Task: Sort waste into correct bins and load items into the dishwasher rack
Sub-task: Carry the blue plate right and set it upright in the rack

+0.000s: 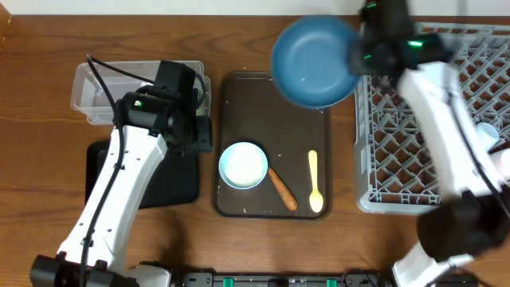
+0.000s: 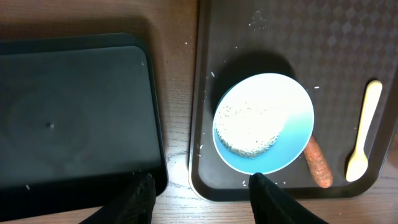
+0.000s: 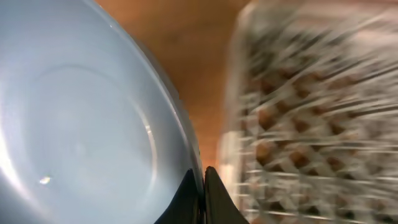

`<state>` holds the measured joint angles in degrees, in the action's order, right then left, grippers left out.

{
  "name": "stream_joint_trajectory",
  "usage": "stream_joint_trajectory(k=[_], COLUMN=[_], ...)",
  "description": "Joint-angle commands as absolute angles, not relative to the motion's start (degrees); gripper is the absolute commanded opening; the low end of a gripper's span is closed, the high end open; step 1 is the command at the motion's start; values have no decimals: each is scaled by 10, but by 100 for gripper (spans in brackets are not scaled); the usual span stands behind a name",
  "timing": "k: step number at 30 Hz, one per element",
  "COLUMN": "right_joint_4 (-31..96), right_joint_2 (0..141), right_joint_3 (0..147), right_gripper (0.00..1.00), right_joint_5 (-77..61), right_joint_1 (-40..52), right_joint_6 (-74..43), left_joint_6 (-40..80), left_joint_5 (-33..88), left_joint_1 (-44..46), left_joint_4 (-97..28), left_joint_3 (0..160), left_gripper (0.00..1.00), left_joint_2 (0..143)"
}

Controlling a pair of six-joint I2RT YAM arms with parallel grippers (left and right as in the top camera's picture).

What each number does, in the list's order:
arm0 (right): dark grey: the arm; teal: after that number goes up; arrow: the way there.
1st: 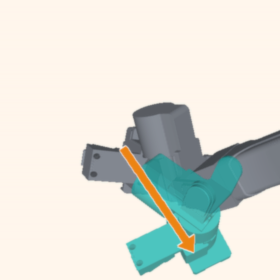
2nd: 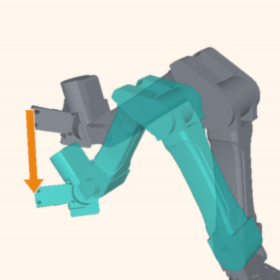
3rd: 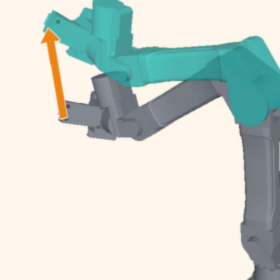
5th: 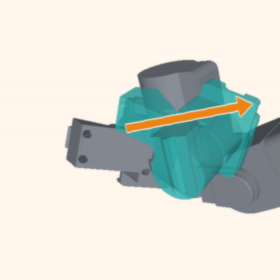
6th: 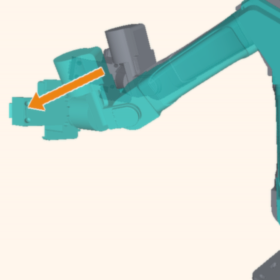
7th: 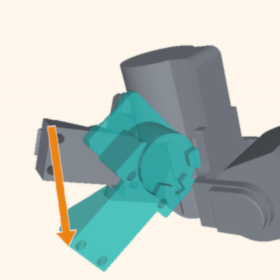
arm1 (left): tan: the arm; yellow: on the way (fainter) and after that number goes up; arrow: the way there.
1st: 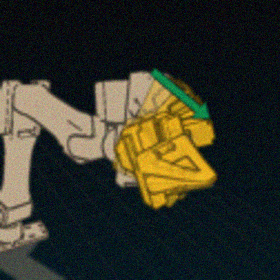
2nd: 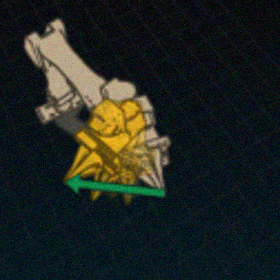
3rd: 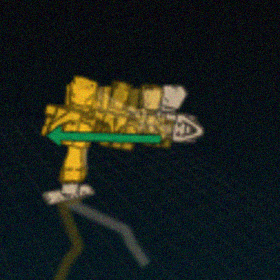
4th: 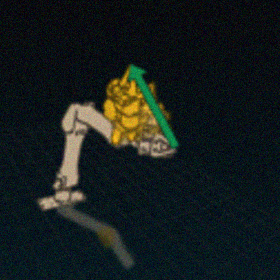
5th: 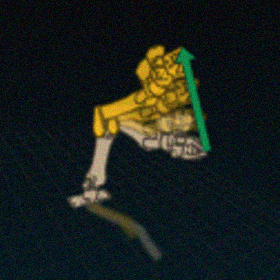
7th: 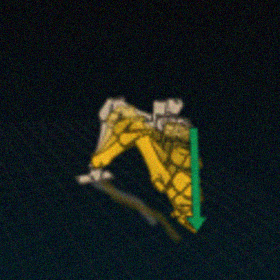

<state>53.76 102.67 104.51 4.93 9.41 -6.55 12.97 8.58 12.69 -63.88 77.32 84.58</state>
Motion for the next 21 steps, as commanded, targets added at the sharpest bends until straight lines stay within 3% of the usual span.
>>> stream_joint_trajectory(k=[1,10,21], right_joint_4=[538,521,400], right_joint_2=[995,972,981], right_joint_3=[1051,1050,1050], right_gripper=[1,1,1], right_joint_5=[131,461,518], right_joint_1=[64,-12,-105], right_joint_6=[-5,5,81], left_joint_6=[121,121,121], left_joint_5=[79,79,79], left_joint_1=[126,126,126], left_joint_4=[-640,-640,-639], left_joint_3=[768,768,768], left_gripper=[51,51,51], left_joint_2=[842,842,842])
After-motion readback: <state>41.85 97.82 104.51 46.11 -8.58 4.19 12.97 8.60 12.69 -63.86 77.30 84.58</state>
